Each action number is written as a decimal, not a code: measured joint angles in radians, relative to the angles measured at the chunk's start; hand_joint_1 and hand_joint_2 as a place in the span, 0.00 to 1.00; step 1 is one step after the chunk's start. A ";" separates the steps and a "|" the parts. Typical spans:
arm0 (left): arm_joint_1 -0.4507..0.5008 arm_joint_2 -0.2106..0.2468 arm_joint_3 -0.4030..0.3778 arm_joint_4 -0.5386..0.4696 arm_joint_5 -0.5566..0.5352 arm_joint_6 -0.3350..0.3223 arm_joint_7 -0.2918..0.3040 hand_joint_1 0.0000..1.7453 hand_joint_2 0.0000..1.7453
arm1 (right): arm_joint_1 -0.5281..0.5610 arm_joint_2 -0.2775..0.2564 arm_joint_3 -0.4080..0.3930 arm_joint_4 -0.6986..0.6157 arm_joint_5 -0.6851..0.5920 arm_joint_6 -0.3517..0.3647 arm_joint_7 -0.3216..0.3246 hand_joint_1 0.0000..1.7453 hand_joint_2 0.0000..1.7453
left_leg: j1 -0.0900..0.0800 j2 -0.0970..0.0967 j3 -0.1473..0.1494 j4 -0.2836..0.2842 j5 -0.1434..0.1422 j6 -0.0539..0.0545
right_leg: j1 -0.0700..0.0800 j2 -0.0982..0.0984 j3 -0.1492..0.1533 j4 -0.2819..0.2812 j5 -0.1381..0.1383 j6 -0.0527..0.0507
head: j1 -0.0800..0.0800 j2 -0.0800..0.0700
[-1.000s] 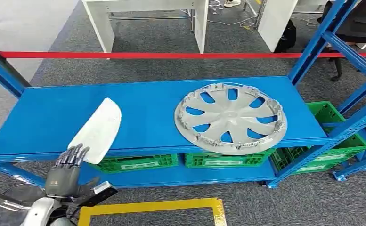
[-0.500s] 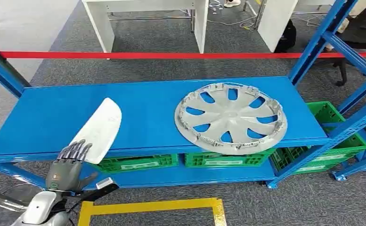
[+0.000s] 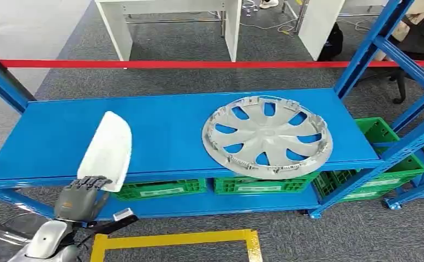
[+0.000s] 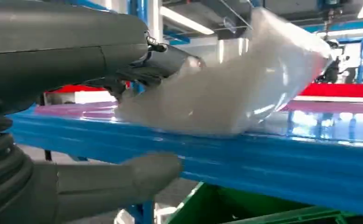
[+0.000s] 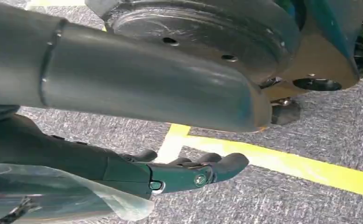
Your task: Take the parts from the cabinet and place them on the table.
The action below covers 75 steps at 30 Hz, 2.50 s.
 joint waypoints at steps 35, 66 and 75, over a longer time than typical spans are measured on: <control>0.114 -0.176 0.404 -0.622 -0.014 0.008 -0.449 1.00 1.00 | -0.005 0.000 -0.066 0.000 0.049 -0.031 -0.019 0.00 0.00 | 0.000 0.005 -0.005 0.000 0.003 0.000 | 0.000 0.006 -0.004 0.000 0.004 0.001 | 0.000 0.000; 0.144 -0.212 0.460 -0.814 -0.079 0.006 -0.416 1.00 1.00 | -0.007 0.042 -0.130 0.000 0.042 -0.075 -0.038 0.00 0.00 | 0.000 0.005 -0.005 0.000 0.004 0.000 | 0.000 0.006 -0.006 0.000 0.004 0.001 | 0.000 0.000; 0.156 -0.153 0.429 -0.814 -0.118 0.006 -0.312 1.00 1.00 | -0.008 0.051 -0.141 0.000 0.046 -0.076 -0.040 0.00 0.00 | -0.002 0.005 -0.006 0.003 0.003 0.001 | -0.002 0.006 -0.006 0.000 0.007 0.004 | 0.000 0.000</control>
